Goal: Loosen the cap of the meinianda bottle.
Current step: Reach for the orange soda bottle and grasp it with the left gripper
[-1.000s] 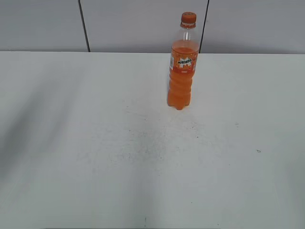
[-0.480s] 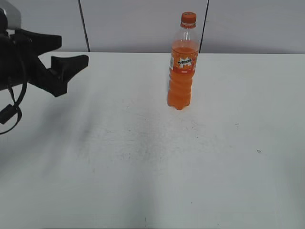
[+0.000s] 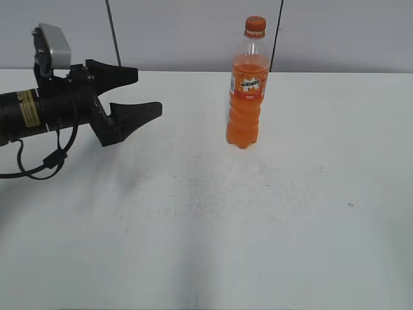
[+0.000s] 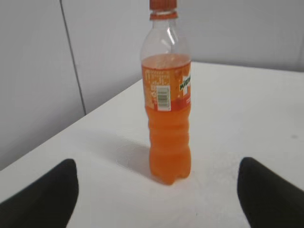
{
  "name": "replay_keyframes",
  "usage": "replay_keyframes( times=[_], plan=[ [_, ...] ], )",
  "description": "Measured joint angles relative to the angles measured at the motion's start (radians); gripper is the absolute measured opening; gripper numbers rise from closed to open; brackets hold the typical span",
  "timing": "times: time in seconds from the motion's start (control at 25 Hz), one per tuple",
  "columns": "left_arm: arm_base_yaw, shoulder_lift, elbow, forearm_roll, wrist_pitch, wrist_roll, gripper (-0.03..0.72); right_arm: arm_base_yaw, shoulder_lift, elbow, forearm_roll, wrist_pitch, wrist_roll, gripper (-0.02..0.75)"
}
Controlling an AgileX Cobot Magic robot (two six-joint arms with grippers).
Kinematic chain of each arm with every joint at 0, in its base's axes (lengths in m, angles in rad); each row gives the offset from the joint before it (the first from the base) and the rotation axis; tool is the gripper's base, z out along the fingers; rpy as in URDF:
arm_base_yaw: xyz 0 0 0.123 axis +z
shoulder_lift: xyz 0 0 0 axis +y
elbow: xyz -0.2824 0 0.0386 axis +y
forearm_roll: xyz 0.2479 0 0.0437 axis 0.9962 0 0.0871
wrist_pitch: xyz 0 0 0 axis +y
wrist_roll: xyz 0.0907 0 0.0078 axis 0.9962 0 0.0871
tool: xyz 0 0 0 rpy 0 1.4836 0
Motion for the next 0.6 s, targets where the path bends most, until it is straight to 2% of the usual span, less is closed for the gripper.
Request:
replay_keyframes(
  times=[0.2, 0.4, 0.6],
  plan=[
    [-0.008, 0.174, -0.204, 0.109, -0.056, -0.102, 0.631, 0.0, 0.0, 0.0, 0.0, 0.0, 0.0, 0.544],
    [-0.054, 0.328, -0.431, 0.232, -0.059, -0.222, 0.622, 0.0, 0.0, 0.0, 0.0, 0.0, 0.0, 0.544],
    [-0.111, 0.444, -0.649, 0.274, -0.059, -0.336, 0.614, 0.0, 0.0, 0.0, 0.0, 0.0, 0.0, 0.544]
  ],
)
